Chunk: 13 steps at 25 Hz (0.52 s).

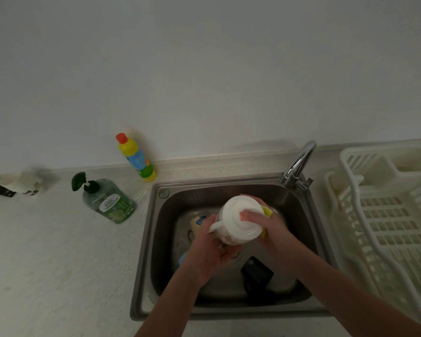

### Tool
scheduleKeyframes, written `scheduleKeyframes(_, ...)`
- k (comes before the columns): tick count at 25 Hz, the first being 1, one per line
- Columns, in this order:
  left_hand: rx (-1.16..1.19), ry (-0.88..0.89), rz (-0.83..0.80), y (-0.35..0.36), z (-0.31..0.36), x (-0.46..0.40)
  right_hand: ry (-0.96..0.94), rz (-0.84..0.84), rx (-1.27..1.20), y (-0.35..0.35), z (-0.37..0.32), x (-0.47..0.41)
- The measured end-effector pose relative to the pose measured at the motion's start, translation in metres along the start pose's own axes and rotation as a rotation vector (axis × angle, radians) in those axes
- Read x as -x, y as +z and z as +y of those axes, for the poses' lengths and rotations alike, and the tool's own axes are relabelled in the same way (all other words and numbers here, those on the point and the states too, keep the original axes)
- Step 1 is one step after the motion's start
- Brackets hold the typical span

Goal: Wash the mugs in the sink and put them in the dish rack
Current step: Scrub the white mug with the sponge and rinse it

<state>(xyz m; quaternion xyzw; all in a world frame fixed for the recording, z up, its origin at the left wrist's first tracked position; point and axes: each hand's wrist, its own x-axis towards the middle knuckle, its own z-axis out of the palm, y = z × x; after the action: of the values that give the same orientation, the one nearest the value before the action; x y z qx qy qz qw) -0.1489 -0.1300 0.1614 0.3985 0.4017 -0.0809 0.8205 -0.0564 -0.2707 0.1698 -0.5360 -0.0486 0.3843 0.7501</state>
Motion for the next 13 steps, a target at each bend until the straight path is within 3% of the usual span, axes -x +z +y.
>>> scheduleKeyframes(4,-0.299,0.205,0.049,-0.012,0.002,-0.002,0.080,0.045,-0.051,-0.005,-0.001,0.002)
scheduleKeyframes(6,-0.387,0.311,-0.037,-0.024,0.006,-0.004,0.176,0.051,-0.115,-0.011,0.005,0.001)
scheduleKeyframes(9,-0.587,0.288,-0.252,-0.029,0.015,0.000,0.283,0.069,-0.215,-0.017,0.016,-0.003)
scheduleKeyframes(13,-0.765,0.305,-0.154,-0.021,0.021,-0.006,0.260,0.130,-0.114,-0.013,0.026,-0.008)
